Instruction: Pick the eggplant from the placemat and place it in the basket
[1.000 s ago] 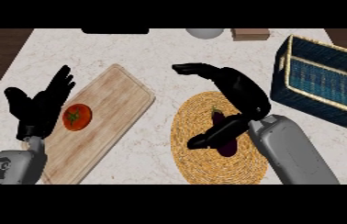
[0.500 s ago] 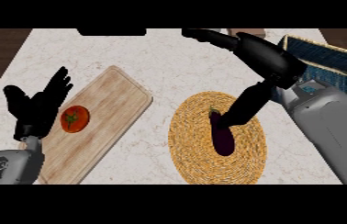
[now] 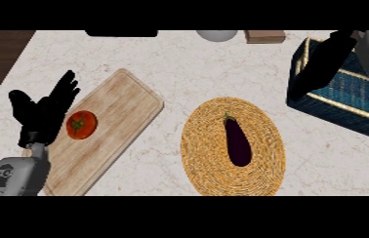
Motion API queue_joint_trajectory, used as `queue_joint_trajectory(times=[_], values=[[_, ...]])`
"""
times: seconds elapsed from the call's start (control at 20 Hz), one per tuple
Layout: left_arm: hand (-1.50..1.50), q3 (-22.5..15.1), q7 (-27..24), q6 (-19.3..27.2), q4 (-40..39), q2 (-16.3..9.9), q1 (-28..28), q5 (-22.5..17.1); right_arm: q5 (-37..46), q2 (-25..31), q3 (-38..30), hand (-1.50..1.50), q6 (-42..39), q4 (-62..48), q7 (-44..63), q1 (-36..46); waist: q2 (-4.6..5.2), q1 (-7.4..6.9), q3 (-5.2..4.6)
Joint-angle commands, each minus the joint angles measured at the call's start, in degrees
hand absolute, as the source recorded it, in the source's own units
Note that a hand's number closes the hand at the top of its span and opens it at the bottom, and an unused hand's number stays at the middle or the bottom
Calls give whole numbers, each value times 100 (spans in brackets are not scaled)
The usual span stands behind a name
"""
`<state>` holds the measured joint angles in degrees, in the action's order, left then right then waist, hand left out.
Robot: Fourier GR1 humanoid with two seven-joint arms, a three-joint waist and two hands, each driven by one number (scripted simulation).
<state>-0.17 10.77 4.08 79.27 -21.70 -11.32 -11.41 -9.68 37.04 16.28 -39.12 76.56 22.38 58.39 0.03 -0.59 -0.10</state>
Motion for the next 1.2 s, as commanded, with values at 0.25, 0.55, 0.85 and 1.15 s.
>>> queue_joint_trajectory(times=[0.25, 0.55, 0.85, 1.15], values=[[0, 74, 344, 52, 158, 90, -137, 21, -689, 594, -645, -150, -1937, -909, -569, -83, -2, 42, 12], [0, 207, 425, -51, 255, 46, -102, 13, -189, 574, -1136, -150, -1540, -542, -1535, -1216, -3, 66, 17], [0, 256, 515, -168, 431, 33, 40, 26, 412, 114, -1097, -150, -1132, 176, -2149, -2454, -20, 89, 18], [0, 504, 227, -369, 5, 38, -69, 49, 1474, -631, -962, -150, -307, 62, -2870, -2823, 3, 44, 12]])
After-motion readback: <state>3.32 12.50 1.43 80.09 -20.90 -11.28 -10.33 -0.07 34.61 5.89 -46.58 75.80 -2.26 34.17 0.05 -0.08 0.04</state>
